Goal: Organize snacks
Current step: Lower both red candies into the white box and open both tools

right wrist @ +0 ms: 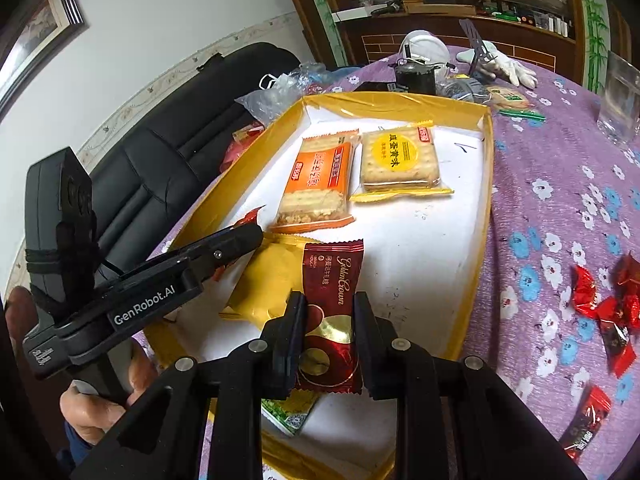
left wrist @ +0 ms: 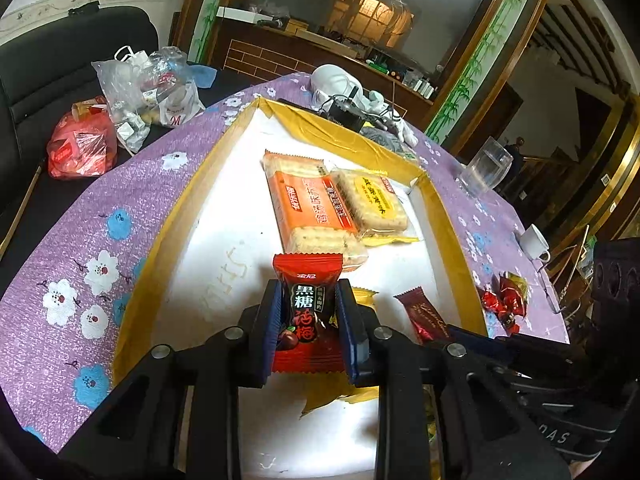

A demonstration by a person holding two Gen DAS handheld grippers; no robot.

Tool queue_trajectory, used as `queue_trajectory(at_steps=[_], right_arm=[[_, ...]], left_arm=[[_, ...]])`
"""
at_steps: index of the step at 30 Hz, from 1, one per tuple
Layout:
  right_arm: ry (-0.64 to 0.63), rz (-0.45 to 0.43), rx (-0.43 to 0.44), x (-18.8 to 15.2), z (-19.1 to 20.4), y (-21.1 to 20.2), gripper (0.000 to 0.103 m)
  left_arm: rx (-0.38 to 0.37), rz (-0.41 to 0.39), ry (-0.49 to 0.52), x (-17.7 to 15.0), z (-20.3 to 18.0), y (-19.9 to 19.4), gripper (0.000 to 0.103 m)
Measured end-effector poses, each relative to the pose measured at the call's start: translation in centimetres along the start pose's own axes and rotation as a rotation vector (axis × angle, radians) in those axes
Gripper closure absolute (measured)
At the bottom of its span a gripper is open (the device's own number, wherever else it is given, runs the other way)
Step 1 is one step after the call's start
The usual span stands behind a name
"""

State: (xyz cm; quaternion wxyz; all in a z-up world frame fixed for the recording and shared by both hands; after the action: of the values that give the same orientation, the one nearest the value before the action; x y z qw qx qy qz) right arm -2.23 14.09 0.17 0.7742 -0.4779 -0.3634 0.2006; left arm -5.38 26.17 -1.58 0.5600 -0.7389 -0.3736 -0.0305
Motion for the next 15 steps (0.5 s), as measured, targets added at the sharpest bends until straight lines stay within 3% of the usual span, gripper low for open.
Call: queue_trajectory(at_steps=[15], right_arm=[[-0.025, -0.017, -0.075, -0.3, 0.2, 1.3, 0.077]], left_arm=[[0.035, 0.025, 0.023, -0.2, -0.3, 0.7, 0.079]])
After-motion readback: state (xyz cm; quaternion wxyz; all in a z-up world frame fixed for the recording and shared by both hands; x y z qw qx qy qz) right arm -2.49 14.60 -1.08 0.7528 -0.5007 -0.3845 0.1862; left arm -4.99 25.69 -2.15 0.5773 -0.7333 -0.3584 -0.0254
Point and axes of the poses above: each gripper's, at about its wrist camera, not at the fingertips, and y roughly the way its jaws point, z to its left, x to its top, the point moved 5 cm from there along y, roughly the way its jaws point, and after that the axes turned 14 degrees about z, right-handed, at the moved point
